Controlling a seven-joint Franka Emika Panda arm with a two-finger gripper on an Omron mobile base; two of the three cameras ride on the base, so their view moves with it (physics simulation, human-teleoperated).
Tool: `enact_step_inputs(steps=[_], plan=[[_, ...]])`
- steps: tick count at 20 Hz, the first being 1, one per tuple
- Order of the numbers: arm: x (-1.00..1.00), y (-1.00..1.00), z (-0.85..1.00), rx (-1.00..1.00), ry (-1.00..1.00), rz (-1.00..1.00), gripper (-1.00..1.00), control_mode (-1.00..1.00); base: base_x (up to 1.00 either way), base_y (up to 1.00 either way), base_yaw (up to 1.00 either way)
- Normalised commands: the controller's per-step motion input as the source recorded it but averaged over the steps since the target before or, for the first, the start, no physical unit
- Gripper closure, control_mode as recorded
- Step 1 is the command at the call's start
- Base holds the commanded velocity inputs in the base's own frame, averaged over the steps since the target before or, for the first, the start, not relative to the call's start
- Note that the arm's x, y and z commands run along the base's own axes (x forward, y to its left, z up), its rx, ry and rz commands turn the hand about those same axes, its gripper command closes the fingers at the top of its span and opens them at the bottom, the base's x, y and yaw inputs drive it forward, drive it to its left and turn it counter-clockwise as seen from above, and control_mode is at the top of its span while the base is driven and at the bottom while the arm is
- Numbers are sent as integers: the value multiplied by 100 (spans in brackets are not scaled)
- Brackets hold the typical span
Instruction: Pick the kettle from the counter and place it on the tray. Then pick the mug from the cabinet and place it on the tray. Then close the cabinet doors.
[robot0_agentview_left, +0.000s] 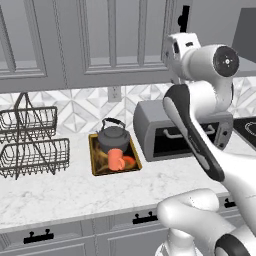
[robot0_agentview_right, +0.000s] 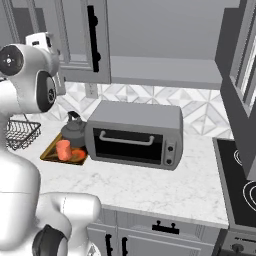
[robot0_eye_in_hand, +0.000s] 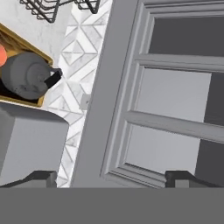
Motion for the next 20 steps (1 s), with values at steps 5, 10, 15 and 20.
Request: enact_step_inputs(steps=[5, 10, 15, 20], plan=[[-62, -10, 7, -3, 0, 0, -100, -100, 0, 0, 0], [-73, -20, 10, -6, -4, 0, -100, -100, 0, 0, 0], [-58, -30, 3, -3, -2, 0, -100, -100, 0, 0, 0], [-39, -45, 0, -6, 0, -2, -100, -100, 0, 0, 0]])
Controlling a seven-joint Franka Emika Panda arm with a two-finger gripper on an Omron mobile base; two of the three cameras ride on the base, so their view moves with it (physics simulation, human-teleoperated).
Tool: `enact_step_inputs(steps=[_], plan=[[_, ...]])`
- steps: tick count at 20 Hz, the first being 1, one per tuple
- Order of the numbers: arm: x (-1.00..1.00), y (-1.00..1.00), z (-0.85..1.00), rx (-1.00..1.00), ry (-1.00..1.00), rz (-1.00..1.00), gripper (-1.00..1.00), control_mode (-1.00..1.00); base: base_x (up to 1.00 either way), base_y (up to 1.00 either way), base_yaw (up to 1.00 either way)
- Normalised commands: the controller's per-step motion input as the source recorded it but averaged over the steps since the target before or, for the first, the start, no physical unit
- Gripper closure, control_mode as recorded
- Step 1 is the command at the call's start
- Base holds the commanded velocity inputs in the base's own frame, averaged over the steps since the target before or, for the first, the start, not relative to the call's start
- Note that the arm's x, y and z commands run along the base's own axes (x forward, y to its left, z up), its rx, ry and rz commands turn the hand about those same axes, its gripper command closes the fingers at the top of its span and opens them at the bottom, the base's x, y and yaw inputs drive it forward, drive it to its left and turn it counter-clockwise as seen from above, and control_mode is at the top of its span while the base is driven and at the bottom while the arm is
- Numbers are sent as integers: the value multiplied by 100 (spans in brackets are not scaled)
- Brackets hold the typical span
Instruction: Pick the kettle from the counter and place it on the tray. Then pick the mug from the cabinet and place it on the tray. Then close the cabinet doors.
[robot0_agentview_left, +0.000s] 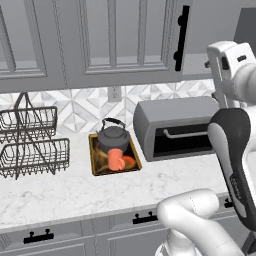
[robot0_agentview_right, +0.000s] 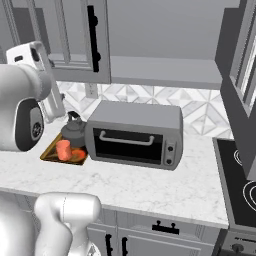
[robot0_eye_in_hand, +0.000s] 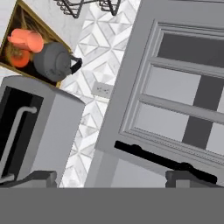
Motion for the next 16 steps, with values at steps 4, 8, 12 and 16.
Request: enact_step_inputs(steps=[4, 8, 12, 16], plan=[[-27, -53, 0, -7, 0, -10, -100, -100, 0, 0, 0], [-17, -75, 0, 0, 0, -19, -100, -100, 0, 0, 0], [-12, -85, 0, 0, 0, -31, -100, -100, 0, 0, 0], [-20, -82, 0, 0, 0, -41, -100, -100, 0, 0, 0]])
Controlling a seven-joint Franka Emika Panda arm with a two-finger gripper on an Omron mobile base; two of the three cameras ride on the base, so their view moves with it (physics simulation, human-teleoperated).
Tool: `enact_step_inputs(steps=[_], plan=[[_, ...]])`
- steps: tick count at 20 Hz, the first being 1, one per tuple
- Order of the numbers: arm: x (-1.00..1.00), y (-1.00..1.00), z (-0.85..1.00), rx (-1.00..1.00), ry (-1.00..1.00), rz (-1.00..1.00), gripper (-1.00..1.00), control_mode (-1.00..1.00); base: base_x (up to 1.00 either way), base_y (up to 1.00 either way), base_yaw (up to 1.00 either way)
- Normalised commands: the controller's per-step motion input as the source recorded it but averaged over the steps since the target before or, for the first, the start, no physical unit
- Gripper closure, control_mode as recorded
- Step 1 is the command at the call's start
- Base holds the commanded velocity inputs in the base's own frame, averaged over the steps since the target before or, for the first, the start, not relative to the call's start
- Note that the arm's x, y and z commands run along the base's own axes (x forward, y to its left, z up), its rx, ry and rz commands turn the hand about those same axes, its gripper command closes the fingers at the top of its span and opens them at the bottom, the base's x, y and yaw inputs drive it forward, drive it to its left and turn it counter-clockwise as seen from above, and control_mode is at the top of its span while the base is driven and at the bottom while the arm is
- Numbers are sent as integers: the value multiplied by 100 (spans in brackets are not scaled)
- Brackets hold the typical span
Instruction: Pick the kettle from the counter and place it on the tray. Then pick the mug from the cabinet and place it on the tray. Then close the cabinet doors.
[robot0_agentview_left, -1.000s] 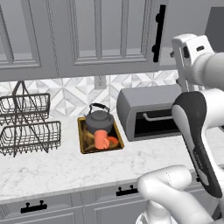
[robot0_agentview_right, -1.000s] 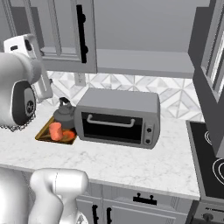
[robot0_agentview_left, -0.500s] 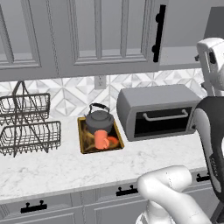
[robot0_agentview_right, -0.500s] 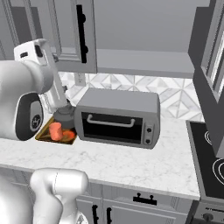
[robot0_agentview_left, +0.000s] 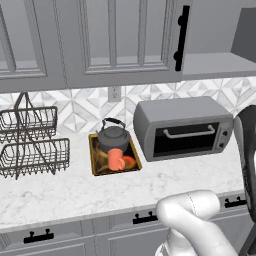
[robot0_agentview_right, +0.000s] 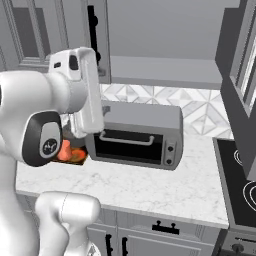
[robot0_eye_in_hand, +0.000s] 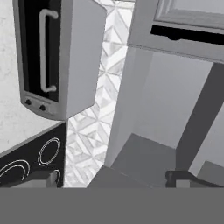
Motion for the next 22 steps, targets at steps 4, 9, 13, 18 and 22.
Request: enact_step_inputs(steps=[4, 9, 13, 18, 22], plan=[[-24, -87, 0, 0, 0, -34, -100, -100, 0, 0, 0], [-51, -80, 0, 0, 0, -26, -100, -100, 0, 0, 0], [-62, -75, 0, -1, 0, -24, -100, -100, 0, 0, 0], [-65, -64, 0, -9, 0, -28, -100, -100, 0, 0, 0], [-54, -48, 7, -20, 5, -27, -100, -100, 0, 0, 0]])
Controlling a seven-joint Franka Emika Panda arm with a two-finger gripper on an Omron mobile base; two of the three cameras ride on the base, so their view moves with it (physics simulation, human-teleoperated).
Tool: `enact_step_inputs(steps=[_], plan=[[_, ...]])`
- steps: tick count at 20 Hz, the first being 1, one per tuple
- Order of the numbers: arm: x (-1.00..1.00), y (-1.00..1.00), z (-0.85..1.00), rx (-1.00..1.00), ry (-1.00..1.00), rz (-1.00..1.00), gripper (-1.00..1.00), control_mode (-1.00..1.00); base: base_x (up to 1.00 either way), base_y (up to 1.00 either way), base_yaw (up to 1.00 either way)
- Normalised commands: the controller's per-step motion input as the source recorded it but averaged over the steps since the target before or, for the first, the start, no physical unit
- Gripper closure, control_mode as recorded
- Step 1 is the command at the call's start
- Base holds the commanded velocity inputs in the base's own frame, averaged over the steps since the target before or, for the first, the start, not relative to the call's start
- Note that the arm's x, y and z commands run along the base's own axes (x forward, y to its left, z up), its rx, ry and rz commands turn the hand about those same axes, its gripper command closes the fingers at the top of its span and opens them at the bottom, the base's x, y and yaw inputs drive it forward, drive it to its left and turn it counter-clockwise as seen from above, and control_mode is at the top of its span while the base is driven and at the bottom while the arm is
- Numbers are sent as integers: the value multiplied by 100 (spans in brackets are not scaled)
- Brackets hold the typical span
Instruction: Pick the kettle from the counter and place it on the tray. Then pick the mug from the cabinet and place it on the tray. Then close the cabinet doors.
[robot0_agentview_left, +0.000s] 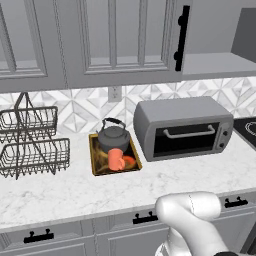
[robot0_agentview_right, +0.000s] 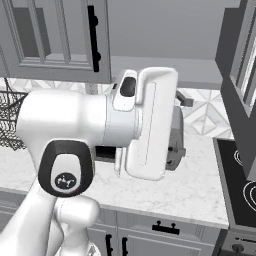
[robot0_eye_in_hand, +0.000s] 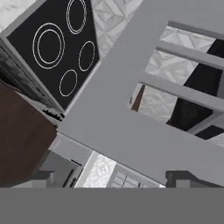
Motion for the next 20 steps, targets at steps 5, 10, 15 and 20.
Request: enact_step_inputs(steps=[5, 10, 15, 20], plan=[[-59, -55, 6, -20, 0, -17, -100, -100, 0, 0, 0], [-37, -57, 1, -19, 0, -16, -100, -100, 0, 0, 0], [-22, -39, 17, -8, 0, -9, -100, -100, 0, 0, 0], [-9, -28, 19, -1, 0, -11, -100, -100, 0, 0, 0]])
